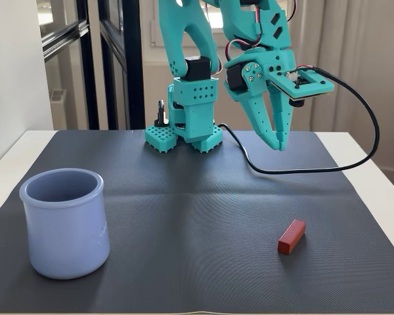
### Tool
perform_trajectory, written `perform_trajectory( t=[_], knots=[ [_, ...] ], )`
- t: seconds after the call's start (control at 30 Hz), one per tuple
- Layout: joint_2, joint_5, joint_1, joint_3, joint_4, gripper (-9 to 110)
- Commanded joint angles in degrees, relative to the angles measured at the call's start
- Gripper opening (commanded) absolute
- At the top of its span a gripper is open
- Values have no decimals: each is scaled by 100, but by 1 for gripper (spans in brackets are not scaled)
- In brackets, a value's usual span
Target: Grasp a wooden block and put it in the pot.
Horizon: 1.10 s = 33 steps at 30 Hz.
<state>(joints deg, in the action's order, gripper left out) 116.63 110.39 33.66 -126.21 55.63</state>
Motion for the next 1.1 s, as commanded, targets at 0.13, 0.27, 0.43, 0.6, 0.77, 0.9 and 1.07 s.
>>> perform_trajectory(
  t=[0.13, 0.27, 0.43, 0.6, 0.77, 0.9, 1.07],
  knots=[
    [-1406, 2892, 475, 1143, -949, 13],
    [-2303, 3331, 255, 1600, -1556, 13],
    [-3111, 3445, -114, 2232, -1775, 13],
    [-3410, 3437, -448, 2452, -1731, 13],
    [-3437, 3393, -668, 2320, -1626, 13],
    [-3437, 3393, -782, 2232, -1512, 13],
    [-3437, 3393, -782, 1986, -1380, 14]
  ],
)
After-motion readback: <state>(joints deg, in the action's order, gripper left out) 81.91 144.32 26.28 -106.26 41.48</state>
